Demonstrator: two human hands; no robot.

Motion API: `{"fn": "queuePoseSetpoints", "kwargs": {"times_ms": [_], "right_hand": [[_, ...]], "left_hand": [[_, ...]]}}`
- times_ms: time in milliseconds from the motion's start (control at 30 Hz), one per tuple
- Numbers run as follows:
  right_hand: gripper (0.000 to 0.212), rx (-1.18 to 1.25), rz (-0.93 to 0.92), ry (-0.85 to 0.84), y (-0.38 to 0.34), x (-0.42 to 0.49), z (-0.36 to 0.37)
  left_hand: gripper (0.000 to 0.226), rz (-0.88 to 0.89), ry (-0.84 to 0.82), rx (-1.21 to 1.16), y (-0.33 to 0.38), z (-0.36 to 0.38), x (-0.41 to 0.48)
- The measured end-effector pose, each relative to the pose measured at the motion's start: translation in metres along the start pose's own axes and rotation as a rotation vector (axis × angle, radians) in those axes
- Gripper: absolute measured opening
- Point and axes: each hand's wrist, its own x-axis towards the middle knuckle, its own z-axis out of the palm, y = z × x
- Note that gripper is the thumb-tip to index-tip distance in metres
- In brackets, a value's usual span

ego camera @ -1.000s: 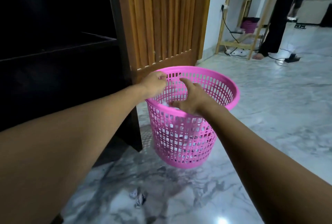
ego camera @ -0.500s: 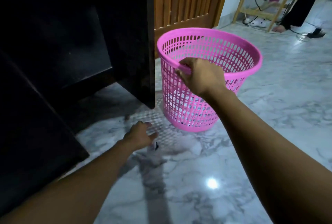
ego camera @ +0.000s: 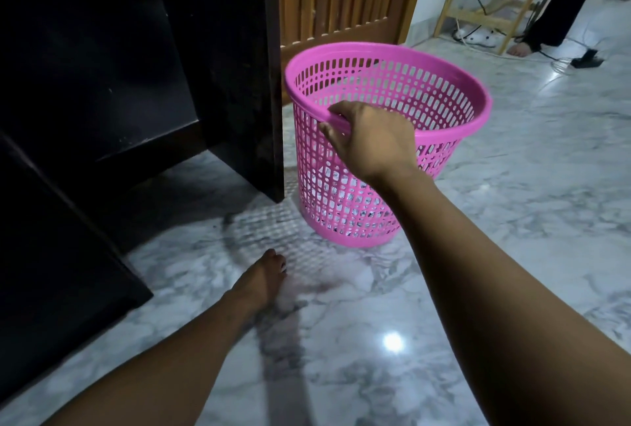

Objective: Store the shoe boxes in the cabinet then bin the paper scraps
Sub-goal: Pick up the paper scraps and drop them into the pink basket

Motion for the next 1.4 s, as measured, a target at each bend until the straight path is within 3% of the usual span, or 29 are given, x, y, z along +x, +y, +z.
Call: {"fn": "queuePoseSetpoints", "kwargs": {"times_ms": [100,233,300,467,533,600,700,767,867,967,1067,1167,1233,1400], "right_hand": [[0.026,0.021,0.001,-0.033,0.000,0.000,0.000],[0.026,0.028,0.011,-0.059,-0.001,-0.001,-0.001],[0.025,0.041,0.029,-0.093,-0.003,-0.003,-0.004],[0.017,0.113,0.104,-0.189,-0.010,-0.015,-0.021],[0.014,0.116,0.102,-0.232,-0.017,-0.025,-0.028],[0.016,0.112,0.086,-0.284,-0.026,-0.038,-0.038],[0.021,0.044,-0.011,-0.343,-0.040,-0.057,-0.057],[0.024,0.091,-0.065,-0.398,-0.042,-0.063,-0.070],[0.029,0.176,-0.001,-0.310,-0.027,-0.057,-0.084],[0.040,-0.014,0.242,-0.086,0.002,-0.044,-0.081],[0.069,-0.066,0.620,-0.194,0.027,-0.052,-0.073],[0.081,0.258,0.836,-0.208,0.040,-0.058,-0.069],[0.071,0.455,0.849,-0.148,0.040,-0.058,-0.069],[0.062,0.504,0.779,-0.104,0.030,-0.064,-0.066]], "left_hand": [[0.008,-0.008,0.120,-0.209,0.008,-0.017,0.003],[0.010,-0.062,0.488,-0.509,0.041,-0.091,0.018],[0.026,-0.071,0.612,-0.572,0.064,-0.146,0.022],[0.034,0.198,0.899,-0.572,0.116,-0.261,0.010],[0.036,0.299,0.798,-0.518,0.130,-0.284,0.010],[0.034,0.350,0.594,-0.441,0.138,-0.294,0.014],[0.051,0.322,0.238,-0.269,0.138,-0.295,0.021],[0.060,0.267,0.107,-0.112,0.133,-0.292,0.023],[0.058,0.166,0.212,0.068,0.120,-0.286,0.025],[0.040,-0.101,0.293,-0.008,0.103,-0.278,0.018],[0.016,-0.167,0.275,-0.279,0.093,-0.273,0.001],[0.025,-0.203,0.302,-0.410,0.097,-0.273,-0.017],[0.028,-0.255,0.337,-0.438,0.101,-0.274,-0.030],[0.025,-0.359,0.432,-0.446,0.097,-0.270,-0.078]]}}
